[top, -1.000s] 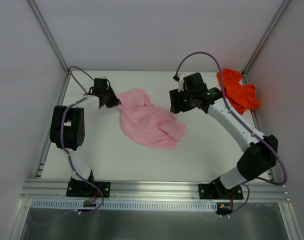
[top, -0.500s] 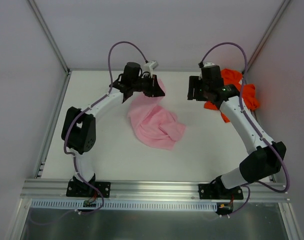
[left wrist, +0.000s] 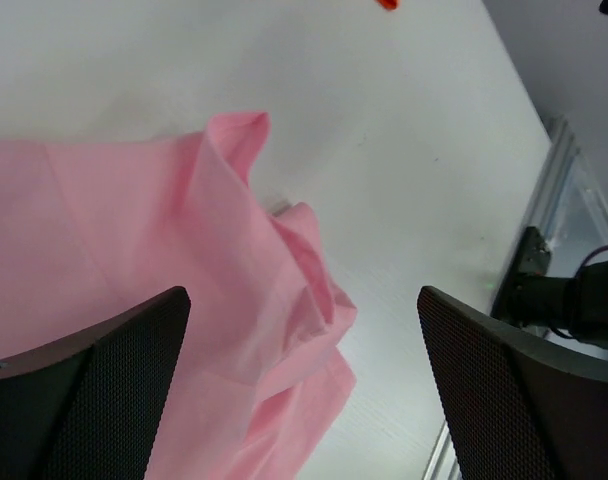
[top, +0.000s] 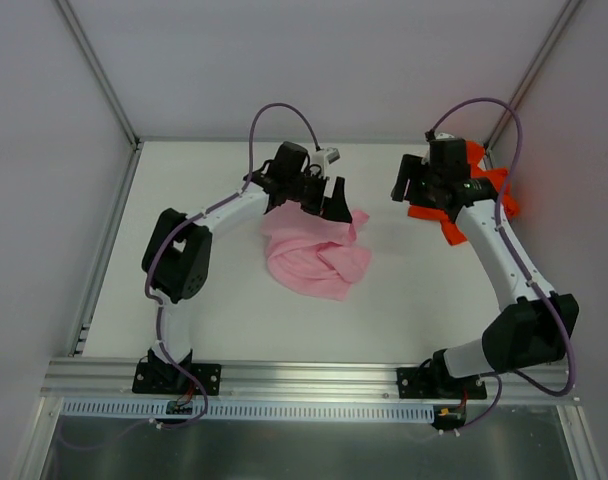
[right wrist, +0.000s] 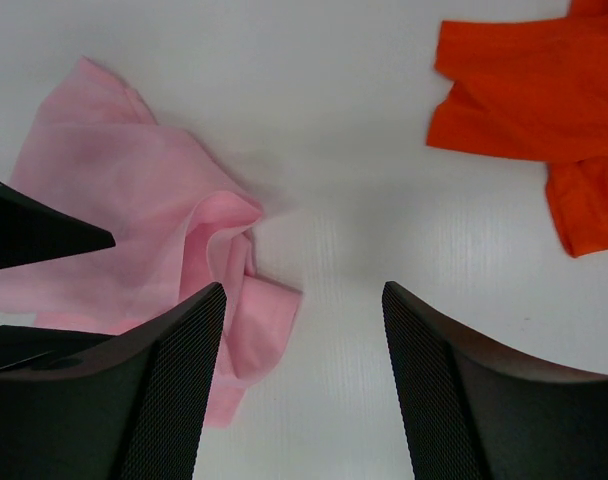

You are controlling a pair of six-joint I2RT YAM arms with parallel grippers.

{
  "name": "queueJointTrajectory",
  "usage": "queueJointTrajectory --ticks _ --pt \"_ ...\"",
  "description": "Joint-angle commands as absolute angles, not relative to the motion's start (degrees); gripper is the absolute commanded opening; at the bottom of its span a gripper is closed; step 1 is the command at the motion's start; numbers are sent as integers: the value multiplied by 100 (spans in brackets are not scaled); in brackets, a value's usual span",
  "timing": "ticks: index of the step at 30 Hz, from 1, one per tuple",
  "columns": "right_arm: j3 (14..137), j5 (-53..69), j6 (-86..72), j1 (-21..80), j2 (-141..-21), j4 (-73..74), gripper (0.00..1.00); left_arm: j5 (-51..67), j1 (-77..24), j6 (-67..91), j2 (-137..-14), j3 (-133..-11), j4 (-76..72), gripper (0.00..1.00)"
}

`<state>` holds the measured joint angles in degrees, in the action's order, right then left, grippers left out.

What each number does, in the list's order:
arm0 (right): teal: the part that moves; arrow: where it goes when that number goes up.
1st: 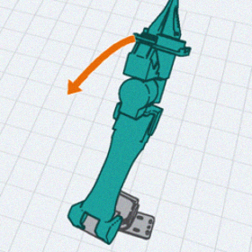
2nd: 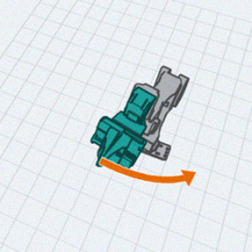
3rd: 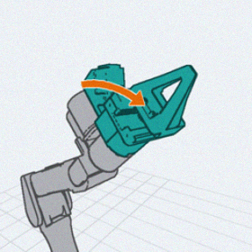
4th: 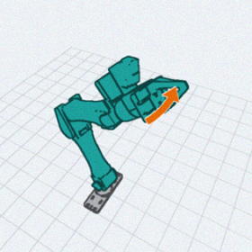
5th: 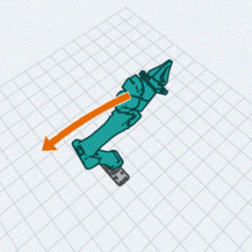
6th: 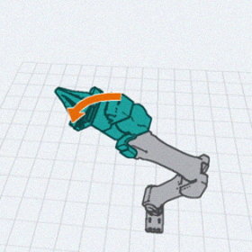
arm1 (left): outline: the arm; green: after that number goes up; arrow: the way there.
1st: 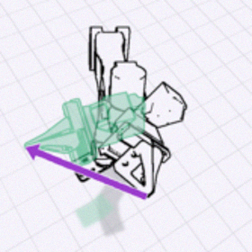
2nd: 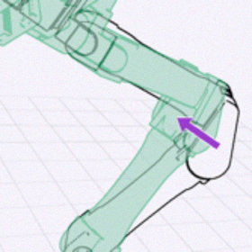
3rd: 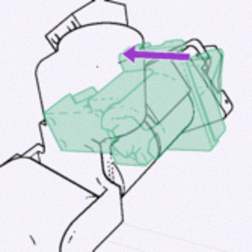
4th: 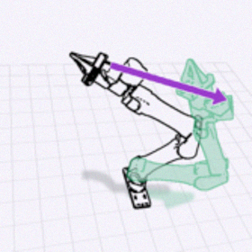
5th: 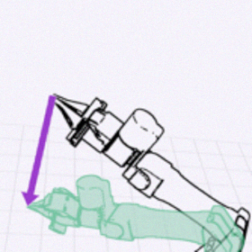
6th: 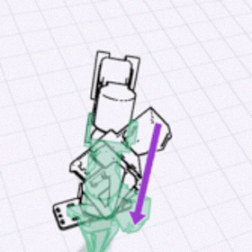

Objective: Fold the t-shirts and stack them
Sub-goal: Flatten out the tshirt

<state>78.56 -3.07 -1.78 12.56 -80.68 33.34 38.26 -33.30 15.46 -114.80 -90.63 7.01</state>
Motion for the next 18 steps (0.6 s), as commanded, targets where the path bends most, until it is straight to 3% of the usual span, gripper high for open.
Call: queueJointTrajectory --ticks 1,5,12,18 --pt "7734 613 -631 1274 -8366 2910 67 3210 -3287 1292 -10997 -9360 1282 99" --pt "7814 659 -738 1564 -8945 2883 68 2261 -3112 1300 -10416 -9291 1897 99" --pt "7875 721 -1458 1837 -9912 2619 69 1363 -2278 1889 -8852 -7560 2197 99" --pt "7857 580 -1872 1837 -10283 2031 83 932 -2101 1995 -7814 -6655 2382 99"
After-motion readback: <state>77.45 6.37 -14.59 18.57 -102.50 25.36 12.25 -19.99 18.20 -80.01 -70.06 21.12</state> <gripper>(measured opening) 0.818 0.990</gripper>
